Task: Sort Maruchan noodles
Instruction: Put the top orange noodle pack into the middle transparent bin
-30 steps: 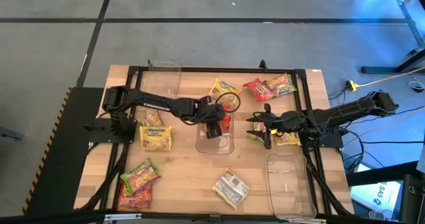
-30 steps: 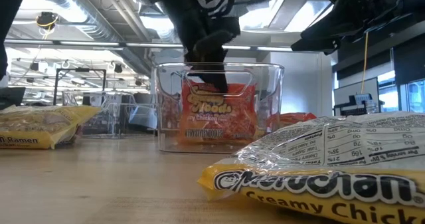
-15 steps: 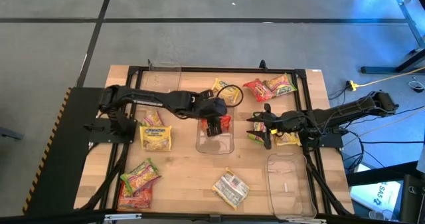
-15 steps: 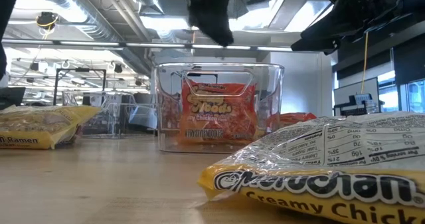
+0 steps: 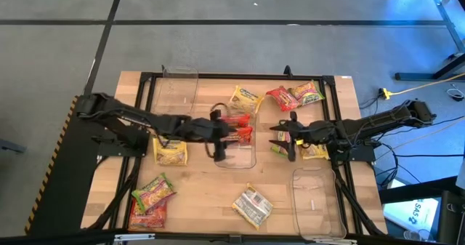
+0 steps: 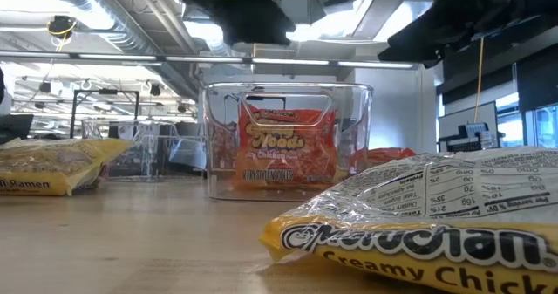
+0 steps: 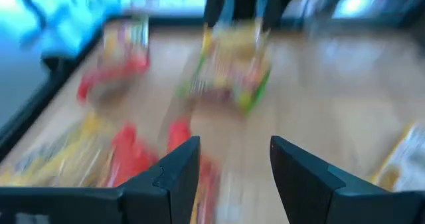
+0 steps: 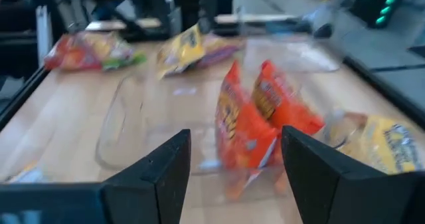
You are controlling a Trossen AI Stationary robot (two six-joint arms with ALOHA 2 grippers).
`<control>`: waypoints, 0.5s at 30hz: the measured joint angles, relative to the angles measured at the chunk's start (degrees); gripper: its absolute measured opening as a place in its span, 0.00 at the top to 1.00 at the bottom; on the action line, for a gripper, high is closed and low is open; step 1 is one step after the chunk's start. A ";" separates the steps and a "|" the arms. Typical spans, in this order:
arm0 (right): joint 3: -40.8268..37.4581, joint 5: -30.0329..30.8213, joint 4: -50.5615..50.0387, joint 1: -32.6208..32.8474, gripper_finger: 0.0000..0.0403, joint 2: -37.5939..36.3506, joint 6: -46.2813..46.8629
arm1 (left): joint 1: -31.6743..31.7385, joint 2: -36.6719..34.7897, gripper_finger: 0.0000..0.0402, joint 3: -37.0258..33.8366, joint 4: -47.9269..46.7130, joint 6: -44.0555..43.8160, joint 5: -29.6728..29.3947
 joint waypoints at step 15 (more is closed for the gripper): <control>0.10 10.80 4.79 -13.78 0.35 3.10 -4.83 | 0.02 -0.34 0.56 -22.63 46.33 4.56 5.54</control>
